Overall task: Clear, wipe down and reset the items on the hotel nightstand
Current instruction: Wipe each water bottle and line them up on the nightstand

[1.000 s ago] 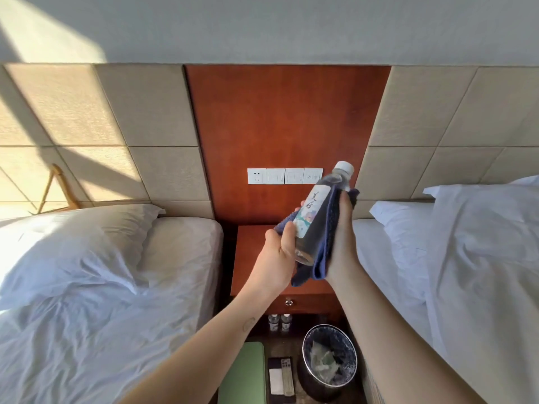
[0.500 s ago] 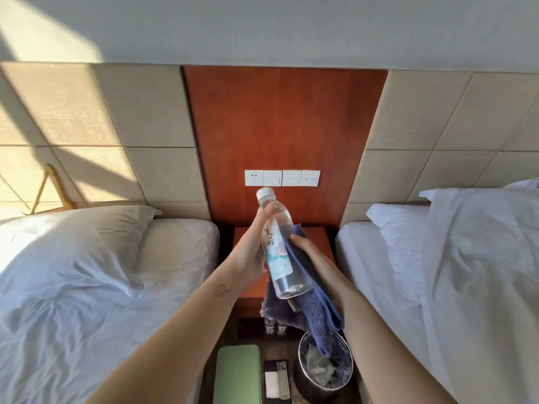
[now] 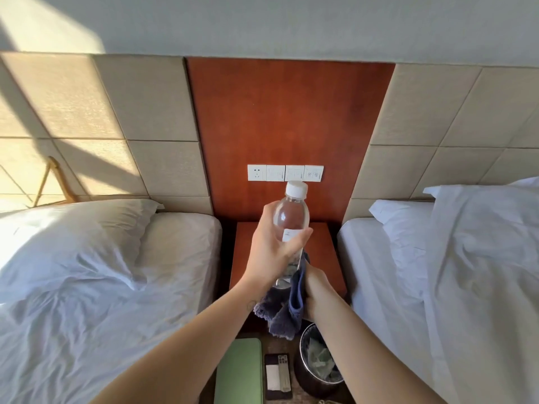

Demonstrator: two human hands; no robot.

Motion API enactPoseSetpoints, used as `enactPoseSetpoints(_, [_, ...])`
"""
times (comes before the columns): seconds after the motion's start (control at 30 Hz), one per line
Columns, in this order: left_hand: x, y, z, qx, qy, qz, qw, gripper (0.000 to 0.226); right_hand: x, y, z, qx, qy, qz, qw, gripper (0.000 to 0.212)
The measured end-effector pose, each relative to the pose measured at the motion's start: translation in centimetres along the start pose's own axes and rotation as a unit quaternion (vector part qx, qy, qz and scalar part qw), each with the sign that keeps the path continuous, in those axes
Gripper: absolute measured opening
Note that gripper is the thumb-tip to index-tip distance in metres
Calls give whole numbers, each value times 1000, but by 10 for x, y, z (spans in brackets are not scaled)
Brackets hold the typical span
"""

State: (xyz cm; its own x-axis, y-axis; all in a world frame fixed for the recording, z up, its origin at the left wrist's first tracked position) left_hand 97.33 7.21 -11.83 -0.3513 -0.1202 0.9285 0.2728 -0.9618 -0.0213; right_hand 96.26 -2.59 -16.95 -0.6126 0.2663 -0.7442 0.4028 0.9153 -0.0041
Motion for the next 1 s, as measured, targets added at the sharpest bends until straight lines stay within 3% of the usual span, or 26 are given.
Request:
enactPoseSetpoints(0.17, [-12,-14,4,18,-15,-14,1000,55,10,8,7,17,25,-13,999,40])
enactPoseSetpoints(0.3, [-23,-27,21,62,-79,-49,994,37,9,11,21,86,-124,-118,981,44])
enactPoseSetpoints(0.37, [-34,-34,31,80,-124,-64,987,33,5,15,27,86,-138,-131,978,44])
enactPoseSetpoints(0.53, [-72,-48,50,105,-243,-105,959,36,6,28,55,50,-52,-162,984,55])
enactPoseSetpoints(0.67, [-110,-46,60,87,-298,-108,944,18,-8,31,95,44,34,-166,985,67])
enactPoseSetpoints(0.83, [-176,-28,81,81,-339,-81,934,22,-22,31,176,51,13,-258,965,85])
enactPoseSetpoints(0.9, [-207,-16,90,92,-351,-72,929,29,-18,32,218,36,-10,-314,949,80])
enactPoseSetpoints(1.0, [-250,4,106,105,-355,-58,927,35,-13,44,277,-7,-81,-404,911,55])
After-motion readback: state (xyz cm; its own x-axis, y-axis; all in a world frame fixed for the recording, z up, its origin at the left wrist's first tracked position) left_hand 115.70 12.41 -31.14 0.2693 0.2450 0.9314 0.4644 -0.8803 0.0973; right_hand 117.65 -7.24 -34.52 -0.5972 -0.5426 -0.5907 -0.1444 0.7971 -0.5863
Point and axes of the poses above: each hand's wrist, its own z-axis towards the middle knuckle, its own y-axis out of the palm, x = y × z, the point moved 2 cm from there along z, towards the middle knuckle, and after that the axes turned 11 degrees about x, right-handed, at the moved point
